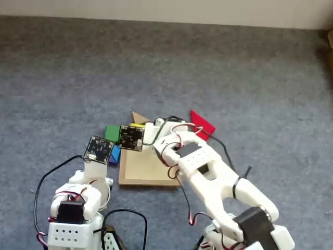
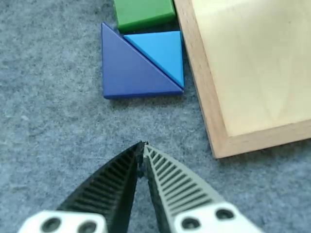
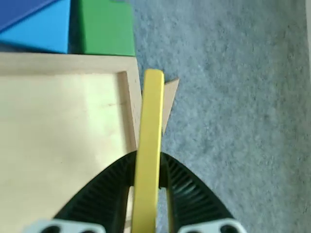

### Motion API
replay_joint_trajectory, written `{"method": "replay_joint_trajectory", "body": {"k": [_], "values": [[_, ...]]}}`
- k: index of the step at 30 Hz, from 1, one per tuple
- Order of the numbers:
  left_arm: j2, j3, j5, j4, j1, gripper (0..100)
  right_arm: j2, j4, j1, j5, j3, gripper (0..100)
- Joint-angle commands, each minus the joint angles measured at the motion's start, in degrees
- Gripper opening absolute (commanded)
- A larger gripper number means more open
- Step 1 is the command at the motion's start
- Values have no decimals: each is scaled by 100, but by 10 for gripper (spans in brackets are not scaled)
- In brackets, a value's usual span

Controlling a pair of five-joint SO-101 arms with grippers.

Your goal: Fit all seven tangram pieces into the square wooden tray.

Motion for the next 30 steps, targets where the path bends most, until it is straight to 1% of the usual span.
{"method": "replay_joint_trajectory", "body": {"k": [1,4,6,8,10,12,17,20,22,23,28,30], "values": [[-224,110,-26,9,48,5,119,-207,-92,62,-48,33],[-224,110,-26,9,48,5,251,-207,-75,35,-48,140],[-224,110,-26,9,48,5,242,-198,-75,-325,-48,189],[-224,110,-26,9,48,5,136,-180,-101,-677,-48,197],[-224,110,-26,9,48,5,-57,-127,-171,-738,-31,198],[-224,110,-26,9,48,5,-312,259,-277,-756,-48,198],[-224,110,-26,9,48,5,-1165,1622,-505,-774,-48,198],[-224,110,-26,9,48,5,-1613,2000,-541,-774,-40,197],[-224,110,-26,9,48,5,-1807,2009,-514,-800,-31,196],[-224,110,-26,9,48,5,-1842,1991,-497,-932,-31,196],[-224,110,-26,9,48,5,-1666,2009,-215,-2163,-66,200],[-224,110,-26,9,48,5,-1455,2009,-180,-2356,-163,221]]}}
